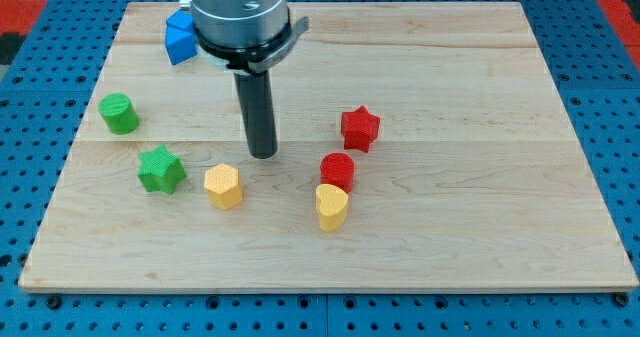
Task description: Slide the yellow blocks parallel to each other
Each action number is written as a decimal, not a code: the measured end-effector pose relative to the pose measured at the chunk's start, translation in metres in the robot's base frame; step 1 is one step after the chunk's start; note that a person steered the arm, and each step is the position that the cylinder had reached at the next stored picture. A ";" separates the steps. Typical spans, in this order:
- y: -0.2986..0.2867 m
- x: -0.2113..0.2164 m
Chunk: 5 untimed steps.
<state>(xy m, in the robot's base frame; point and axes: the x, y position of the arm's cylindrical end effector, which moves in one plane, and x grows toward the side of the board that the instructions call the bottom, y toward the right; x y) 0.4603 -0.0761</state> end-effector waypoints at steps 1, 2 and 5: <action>-0.024 0.018; -0.032 0.052; 0.082 0.057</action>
<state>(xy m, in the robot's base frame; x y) 0.5174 0.0060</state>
